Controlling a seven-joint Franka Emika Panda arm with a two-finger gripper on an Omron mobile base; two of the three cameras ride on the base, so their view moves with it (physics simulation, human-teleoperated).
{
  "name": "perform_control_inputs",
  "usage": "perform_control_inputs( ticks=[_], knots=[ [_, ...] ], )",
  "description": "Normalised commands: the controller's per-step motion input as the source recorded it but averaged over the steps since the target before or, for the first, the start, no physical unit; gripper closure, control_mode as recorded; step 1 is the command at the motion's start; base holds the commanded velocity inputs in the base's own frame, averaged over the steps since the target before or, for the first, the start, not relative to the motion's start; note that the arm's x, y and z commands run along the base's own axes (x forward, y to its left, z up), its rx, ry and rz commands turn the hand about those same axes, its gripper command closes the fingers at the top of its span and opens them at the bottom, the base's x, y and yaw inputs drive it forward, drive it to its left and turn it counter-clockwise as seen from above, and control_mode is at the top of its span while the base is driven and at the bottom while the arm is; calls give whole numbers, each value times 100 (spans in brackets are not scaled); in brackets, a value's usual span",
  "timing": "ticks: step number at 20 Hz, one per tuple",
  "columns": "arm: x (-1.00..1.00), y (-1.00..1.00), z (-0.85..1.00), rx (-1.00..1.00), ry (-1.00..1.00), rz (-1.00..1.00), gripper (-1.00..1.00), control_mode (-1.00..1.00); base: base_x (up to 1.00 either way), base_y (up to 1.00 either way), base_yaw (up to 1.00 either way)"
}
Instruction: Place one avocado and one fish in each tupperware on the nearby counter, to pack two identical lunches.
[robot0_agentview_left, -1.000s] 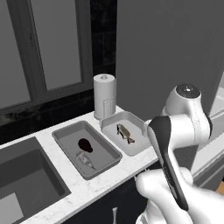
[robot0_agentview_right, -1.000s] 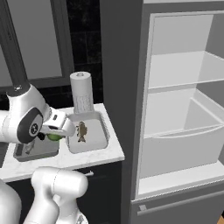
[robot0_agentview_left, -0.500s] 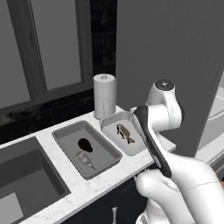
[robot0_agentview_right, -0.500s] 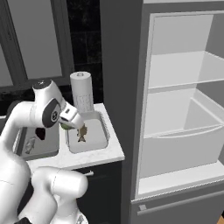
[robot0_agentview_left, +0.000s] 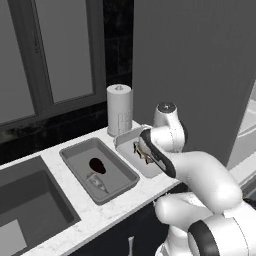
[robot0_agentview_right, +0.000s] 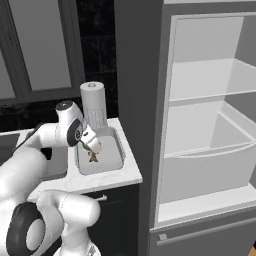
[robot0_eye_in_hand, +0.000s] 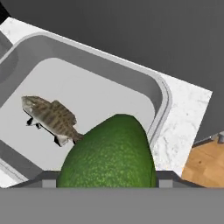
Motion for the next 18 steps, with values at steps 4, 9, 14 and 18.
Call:
perform_control_inputs(
  ticks=[4, 9, 14, 18],
  knots=[
    [91, -6, -35, 8, 4, -11, 100, -100, 0, 0, 0],
    [75, -13, -42, 7, 9, -3, 100, -100, 0, 0, 0],
    [39, 1, -38, 0, 3, -1, -100, -100, 0, 0, 0],
    [12, 0, -3, 0, 0, -3, -100, -100, 0, 0, 0]
  ],
)
